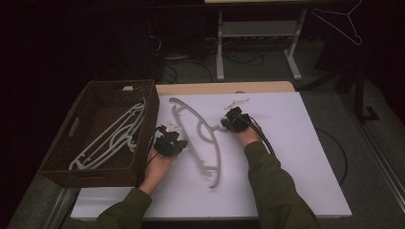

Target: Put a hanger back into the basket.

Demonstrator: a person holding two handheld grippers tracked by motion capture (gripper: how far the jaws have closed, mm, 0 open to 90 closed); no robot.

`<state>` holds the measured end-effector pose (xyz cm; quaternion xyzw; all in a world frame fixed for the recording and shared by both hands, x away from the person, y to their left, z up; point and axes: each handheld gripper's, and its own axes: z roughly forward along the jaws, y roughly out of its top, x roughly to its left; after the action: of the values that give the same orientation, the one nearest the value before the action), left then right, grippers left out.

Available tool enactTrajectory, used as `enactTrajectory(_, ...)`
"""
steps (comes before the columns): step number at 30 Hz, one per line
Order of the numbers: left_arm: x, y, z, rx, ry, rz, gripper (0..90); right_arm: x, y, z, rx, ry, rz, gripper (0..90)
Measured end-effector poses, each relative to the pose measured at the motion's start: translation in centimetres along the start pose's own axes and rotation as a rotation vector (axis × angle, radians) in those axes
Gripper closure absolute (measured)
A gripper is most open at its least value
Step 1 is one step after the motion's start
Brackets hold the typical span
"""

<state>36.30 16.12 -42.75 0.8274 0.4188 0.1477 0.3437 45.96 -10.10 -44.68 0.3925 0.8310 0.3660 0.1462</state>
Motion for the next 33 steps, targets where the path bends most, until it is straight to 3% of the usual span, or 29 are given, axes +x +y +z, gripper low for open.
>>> enactTrajectory(2,0.0,-0.1,0.3,0.009,0.001,-0.001,89.9,-0.4,-0.2,0.1,0.018,-0.005,-0.004,89.7)
enactTrajectory(10,0.2,-0.1,0.9,0.027,0.0,-0.003,89.9,-0.3,-0.4,-0.1,0.051,0.05,-0.027,89.9)
enactTrajectory(16,0.4,-0.1,0.8,0.03,-0.003,-0.011,89.9,-0.2,-0.8,-0.8,0.085,0.114,-0.032,90.0)
enactTrajectory(20,0.4,-0.1,0.7,0.031,-0.006,-0.009,89.9,0.0,-1.3,-1.7,0.112,0.145,-0.063,90.0)
enactTrajectory(29,0.2,0.0,1.1,0.034,-0.032,-0.015,90.0,0.9,-3.8,-4.2,0.128,0.218,-0.08,90.0)
enactTrajectory(33,0.1,0.3,1.3,0.048,-0.042,0.006,90.0,1.4,-5.2,-5.5,0.122,0.248,-0.085,90.0)
